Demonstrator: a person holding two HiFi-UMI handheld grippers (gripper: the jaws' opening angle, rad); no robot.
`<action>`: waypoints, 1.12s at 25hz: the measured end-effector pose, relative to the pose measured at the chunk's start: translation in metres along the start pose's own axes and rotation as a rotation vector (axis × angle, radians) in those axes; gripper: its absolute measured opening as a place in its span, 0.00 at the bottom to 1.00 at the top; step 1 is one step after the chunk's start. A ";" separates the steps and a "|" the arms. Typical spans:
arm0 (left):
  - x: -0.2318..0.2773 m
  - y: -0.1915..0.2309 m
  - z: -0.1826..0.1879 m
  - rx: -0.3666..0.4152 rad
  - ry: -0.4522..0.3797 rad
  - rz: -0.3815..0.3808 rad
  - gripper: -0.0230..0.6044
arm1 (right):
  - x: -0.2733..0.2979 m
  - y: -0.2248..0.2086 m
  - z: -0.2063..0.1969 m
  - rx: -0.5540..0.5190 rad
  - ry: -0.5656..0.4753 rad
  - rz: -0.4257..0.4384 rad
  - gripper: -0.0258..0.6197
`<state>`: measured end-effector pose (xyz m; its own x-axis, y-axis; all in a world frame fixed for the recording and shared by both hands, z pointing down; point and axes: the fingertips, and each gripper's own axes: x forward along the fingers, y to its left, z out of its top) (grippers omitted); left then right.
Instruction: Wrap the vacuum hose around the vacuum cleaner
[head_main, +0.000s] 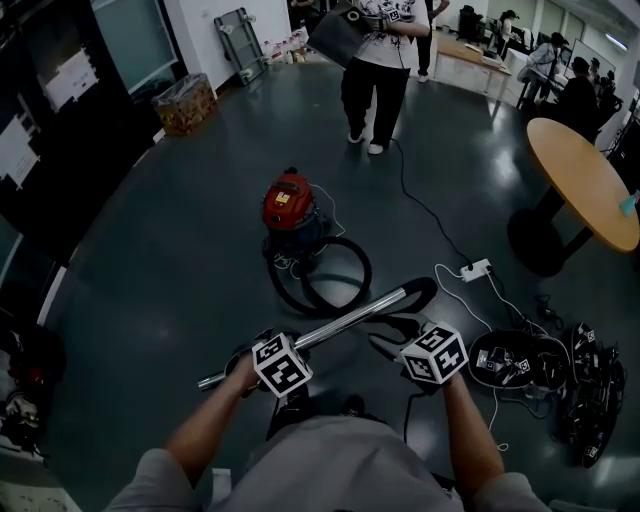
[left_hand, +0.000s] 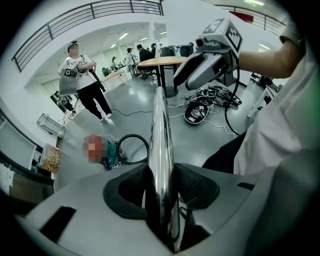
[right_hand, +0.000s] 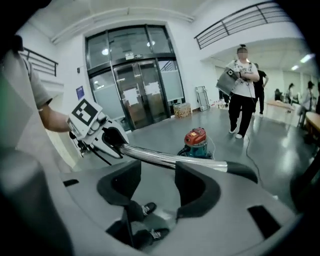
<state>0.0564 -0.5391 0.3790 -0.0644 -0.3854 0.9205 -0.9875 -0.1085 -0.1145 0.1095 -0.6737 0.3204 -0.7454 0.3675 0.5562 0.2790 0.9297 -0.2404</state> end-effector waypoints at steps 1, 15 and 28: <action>0.001 0.000 0.001 -0.018 -0.003 0.007 0.32 | 0.001 0.001 0.000 0.048 -0.030 0.027 0.37; 0.004 0.007 -0.014 -0.190 -0.092 0.034 0.32 | 0.058 0.009 -0.001 0.603 -0.187 0.115 0.45; -0.020 0.006 -0.050 -0.313 -0.178 0.038 0.32 | 0.145 0.061 0.025 1.013 -0.318 0.214 0.49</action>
<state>0.0448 -0.4859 0.3786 -0.1034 -0.5400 0.8353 -0.9828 0.1844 -0.0024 0.0034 -0.5648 0.3661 -0.9042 0.3612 0.2280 -0.0993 0.3414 -0.9347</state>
